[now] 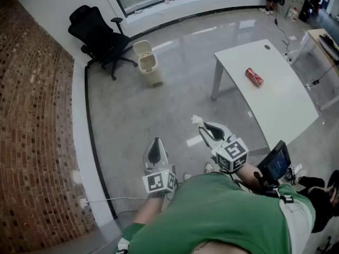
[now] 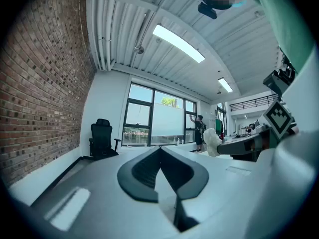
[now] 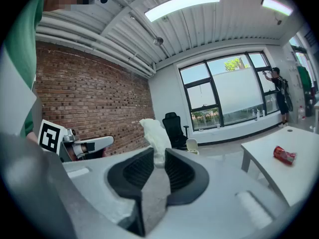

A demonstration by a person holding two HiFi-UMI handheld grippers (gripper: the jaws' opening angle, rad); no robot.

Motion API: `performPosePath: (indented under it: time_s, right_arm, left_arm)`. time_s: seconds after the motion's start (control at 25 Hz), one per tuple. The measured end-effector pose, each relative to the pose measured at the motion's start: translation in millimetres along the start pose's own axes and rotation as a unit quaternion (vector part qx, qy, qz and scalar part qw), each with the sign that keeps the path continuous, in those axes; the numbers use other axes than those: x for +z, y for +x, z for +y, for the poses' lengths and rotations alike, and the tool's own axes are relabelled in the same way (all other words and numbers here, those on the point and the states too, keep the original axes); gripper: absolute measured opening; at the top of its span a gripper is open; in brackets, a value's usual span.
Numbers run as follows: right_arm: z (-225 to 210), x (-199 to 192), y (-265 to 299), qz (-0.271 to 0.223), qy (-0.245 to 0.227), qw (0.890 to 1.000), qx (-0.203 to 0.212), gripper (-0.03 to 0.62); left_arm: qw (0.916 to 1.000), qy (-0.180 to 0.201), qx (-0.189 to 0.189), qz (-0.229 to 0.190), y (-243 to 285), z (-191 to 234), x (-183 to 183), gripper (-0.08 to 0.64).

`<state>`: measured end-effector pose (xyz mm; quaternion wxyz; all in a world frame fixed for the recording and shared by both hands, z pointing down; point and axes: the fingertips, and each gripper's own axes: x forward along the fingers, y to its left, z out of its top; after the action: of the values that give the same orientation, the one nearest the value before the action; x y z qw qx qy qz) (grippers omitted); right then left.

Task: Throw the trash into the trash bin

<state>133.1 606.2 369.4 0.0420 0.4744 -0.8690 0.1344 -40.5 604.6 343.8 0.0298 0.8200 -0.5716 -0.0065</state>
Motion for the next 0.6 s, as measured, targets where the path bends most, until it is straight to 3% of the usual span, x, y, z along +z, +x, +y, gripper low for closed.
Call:
performPosePath:
  time_s: [0.6]
  right_arm:
    - [4.1, 5.6, 3.4, -0.006, 0.003, 1.000, 0.006, 0.072]
  left_arm:
    - [1.0000, 0.000, -0.004, 0.002, 3.7, 0.3, -0.2, 0.008]
